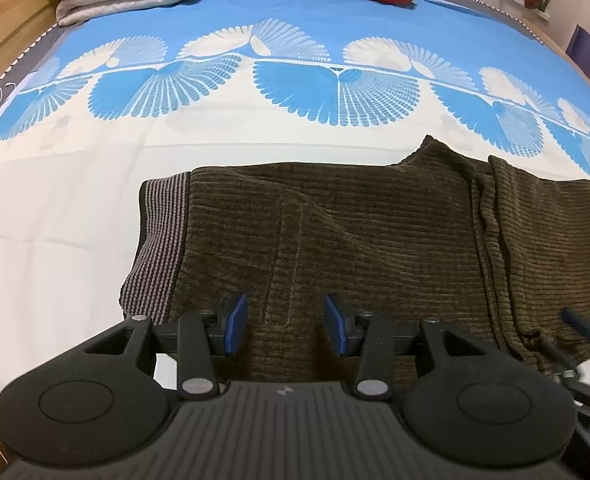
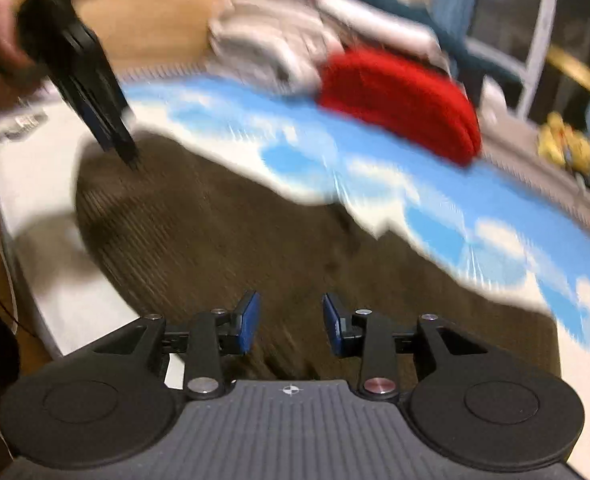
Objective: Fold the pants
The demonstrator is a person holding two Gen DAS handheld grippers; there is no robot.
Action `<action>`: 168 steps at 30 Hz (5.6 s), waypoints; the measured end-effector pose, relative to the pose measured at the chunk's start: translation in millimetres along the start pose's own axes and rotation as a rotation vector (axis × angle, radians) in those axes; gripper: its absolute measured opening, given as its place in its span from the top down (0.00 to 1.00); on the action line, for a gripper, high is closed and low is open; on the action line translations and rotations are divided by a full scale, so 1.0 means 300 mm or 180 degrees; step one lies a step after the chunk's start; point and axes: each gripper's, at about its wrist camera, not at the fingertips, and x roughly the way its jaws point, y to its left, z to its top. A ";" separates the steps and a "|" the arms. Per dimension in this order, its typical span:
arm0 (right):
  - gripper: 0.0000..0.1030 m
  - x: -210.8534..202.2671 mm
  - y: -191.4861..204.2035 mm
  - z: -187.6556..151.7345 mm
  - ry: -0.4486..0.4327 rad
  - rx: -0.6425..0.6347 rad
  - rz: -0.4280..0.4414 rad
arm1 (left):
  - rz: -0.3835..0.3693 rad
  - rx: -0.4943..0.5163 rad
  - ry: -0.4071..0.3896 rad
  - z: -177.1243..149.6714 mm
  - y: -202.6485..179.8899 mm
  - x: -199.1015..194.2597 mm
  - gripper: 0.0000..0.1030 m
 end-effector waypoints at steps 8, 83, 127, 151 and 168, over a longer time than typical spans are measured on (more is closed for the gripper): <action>0.88 0.010 0.015 -0.027 0.0014 -0.0162 0.0002 | 0.0067 -0.0089 0.0024 -0.003 0.033 0.006 0.54; 0.66 0.014 -0.036 0.007 0.0204 0.0543 0.0084 | -0.0571 -0.2017 0.0288 -0.202 0.461 0.079 0.46; 0.63 -0.205 -1.020 -0.434 -0.0135 0.3568 -0.0689 | 0.0066 0.2153 -0.1561 -0.180 -1.363 -0.237 0.76; 0.41 -0.049 -0.845 -0.359 0.0556 0.3035 0.0105 | -0.0400 0.1097 -0.0434 -0.231 -0.828 0.096 0.68; 1.00 -0.109 -0.897 -0.404 0.0638 0.3021 -0.0974 | -0.0594 0.0844 -0.0404 -0.242 -0.771 0.075 0.67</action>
